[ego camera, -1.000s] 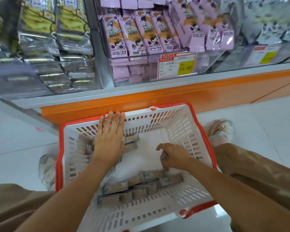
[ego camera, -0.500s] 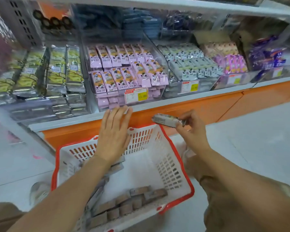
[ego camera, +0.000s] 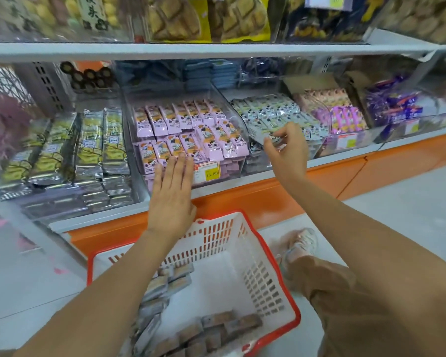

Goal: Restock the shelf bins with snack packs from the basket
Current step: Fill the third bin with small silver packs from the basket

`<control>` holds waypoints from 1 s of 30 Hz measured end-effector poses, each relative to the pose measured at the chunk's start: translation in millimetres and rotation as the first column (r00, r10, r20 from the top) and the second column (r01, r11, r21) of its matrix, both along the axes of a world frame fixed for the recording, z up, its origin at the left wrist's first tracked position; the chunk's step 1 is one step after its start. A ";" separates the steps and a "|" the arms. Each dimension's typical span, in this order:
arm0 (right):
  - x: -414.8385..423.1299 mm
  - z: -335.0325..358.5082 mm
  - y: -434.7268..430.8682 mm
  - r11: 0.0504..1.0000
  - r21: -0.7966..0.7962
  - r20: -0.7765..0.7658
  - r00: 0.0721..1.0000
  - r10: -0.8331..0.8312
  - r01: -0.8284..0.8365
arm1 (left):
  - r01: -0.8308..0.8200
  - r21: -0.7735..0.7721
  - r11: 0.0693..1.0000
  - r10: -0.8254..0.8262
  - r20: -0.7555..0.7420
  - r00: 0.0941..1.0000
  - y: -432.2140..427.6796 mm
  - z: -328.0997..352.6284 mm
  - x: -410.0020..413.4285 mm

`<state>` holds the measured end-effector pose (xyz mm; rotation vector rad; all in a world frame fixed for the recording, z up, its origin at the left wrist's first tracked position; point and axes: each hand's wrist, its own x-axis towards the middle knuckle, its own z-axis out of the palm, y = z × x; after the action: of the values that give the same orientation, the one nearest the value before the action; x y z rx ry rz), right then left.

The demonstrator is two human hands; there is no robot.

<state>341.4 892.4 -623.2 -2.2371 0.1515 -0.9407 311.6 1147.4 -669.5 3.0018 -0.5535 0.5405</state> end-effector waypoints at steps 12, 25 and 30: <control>21.7 -19.3 3.1 0.981 -0.195 -0.078 0.997 -0.001 -0.015 | 0.033 -0.009 0.999 -0.032 0.058 0.998 1.0 -9.8 6.7; -68.1 -125.8 69.9 0.883 -0.054 -0.337 0.841 0.424 -0.467 | 0.078 0.048 0.996 -0.070 -0.147 0.987 59.9 -108.8 -43.7; -87.6 -208.9 87.5 0.756 0.048 -0.688 0.528 0.498 -0.652 | -0.002 0.109 0.994 0.032 -0.272 0.962 84.8 -148.7 -33.0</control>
<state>253.9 980.0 -832.1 -2.4702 -0.4003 0.2667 278.5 1232.2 -818.2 3.1087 -0.5523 0.0919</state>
